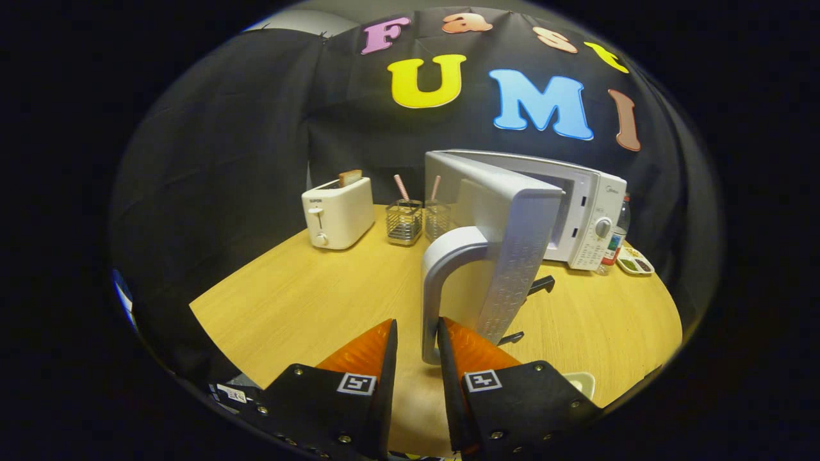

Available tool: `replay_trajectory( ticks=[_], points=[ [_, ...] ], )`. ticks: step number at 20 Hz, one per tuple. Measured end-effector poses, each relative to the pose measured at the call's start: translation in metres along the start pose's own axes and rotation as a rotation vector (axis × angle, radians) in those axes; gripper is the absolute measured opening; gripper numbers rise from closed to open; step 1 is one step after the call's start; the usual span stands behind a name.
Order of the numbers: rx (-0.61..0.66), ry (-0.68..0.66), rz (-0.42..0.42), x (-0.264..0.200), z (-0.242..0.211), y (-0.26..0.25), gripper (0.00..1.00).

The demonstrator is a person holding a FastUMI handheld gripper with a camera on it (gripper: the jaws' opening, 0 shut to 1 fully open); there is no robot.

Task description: Open the microwave, put the food inside, and close the microwave door.

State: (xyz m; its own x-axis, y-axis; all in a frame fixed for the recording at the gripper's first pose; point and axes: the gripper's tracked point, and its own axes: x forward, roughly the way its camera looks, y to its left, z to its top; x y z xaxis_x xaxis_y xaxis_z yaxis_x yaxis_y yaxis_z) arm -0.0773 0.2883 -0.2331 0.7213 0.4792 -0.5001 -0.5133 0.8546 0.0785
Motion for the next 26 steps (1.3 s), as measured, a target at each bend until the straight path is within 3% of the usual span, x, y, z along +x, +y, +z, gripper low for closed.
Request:
replay_trajectory(
  ticks=[8,12,13,16,17,26],
  points=[
    [-0.062,-0.06,0.292,-0.035,0.024,0.068,0.36],
    [-0.028,-0.153,0.364,-0.068,0.067,0.064,0.43],
    [-0.012,-0.176,0.372,-0.077,0.078,0.058,0.5],
    [0.018,-0.234,0.363,-0.094,0.101,0.031,0.91],
    [0.02,-0.245,0.347,-0.098,0.105,0.02,0.96],
    [0.014,-0.202,0.113,-0.096,0.065,-0.094,0.97]
  ],
)
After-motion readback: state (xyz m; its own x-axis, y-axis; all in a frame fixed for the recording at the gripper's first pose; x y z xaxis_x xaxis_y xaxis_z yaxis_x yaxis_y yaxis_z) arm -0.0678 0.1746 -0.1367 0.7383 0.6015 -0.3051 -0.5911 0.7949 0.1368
